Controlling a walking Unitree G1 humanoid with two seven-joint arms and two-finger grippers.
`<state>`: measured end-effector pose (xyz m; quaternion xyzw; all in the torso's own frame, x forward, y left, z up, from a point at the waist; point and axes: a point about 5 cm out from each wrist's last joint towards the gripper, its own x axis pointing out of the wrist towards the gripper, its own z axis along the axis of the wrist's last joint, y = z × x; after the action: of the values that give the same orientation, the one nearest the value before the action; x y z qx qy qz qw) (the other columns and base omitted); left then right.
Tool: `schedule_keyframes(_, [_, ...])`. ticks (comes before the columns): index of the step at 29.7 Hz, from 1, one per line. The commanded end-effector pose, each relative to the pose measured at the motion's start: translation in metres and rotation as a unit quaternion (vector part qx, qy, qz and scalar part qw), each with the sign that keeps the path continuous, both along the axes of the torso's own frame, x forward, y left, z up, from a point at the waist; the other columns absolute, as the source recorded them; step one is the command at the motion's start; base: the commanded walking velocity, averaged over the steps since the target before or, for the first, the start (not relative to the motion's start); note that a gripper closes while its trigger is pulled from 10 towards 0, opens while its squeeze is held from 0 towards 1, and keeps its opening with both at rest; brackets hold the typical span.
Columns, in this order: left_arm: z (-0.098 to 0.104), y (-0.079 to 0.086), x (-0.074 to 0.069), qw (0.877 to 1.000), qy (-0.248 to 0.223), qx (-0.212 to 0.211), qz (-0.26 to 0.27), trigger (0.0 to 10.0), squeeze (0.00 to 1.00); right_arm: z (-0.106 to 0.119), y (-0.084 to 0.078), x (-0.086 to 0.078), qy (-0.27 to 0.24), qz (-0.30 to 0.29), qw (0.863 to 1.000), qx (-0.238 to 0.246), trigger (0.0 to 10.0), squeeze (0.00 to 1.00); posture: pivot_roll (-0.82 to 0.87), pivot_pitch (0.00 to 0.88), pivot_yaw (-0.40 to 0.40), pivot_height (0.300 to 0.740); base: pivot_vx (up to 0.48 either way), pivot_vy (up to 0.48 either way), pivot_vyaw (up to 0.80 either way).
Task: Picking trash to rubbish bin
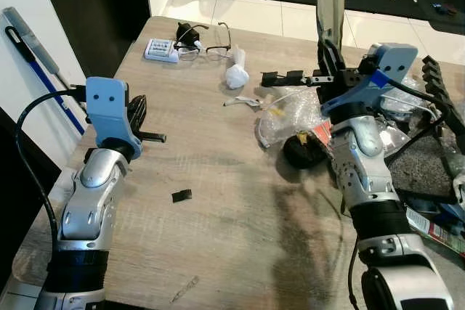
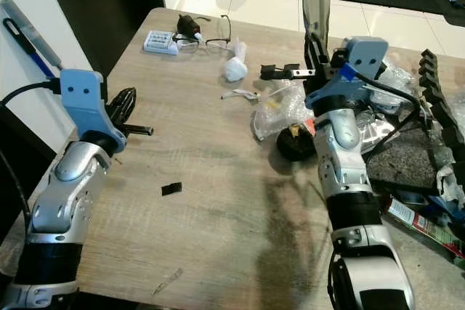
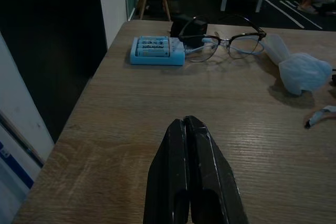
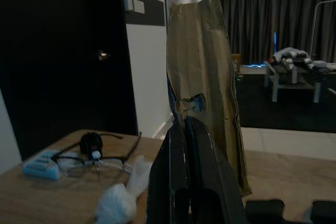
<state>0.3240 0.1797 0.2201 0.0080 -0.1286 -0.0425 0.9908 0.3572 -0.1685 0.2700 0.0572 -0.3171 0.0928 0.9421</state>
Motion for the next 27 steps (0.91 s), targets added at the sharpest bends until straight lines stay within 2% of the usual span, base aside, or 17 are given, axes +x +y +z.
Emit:
schedule_keyframes(1, [-0.003, -0.002, -0.003, 1.000, -0.001, -0.005, -0.001, 10.0, 0.00, -0.003, 0.004, -0.003, 0.002, 0.000, 1.000, -0.015, 10.0, 0.00, 0.01, 0.199, -0.002, 0.740, 0.000, 0.000, 0.00])
schedule_keyframes(15, [-0.003, -0.003, -0.002, 1.000, 0.001, -0.018, -0.004, 10.0, 0.00, -0.003, 0.010, -0.004, 0.014, 0.013, 1.000, -0.015, 10.0, 0.00, 0.00, 0.183, -0.011, 0.740, 0.000, 0.000, 0.00])
schedule_keyframes(27, [-0.005, -0.006, -0.005, 1.000, 0.003, -0.021, -0.012, 10.0, 0.00, -0.013, 0.014, -0.008, 0.039, 0.020, 0.999, -0.009, 10.0, 0.00, 0.00, 0.178, -0.017, 0.740, 0.000, 0.000, 0.00])
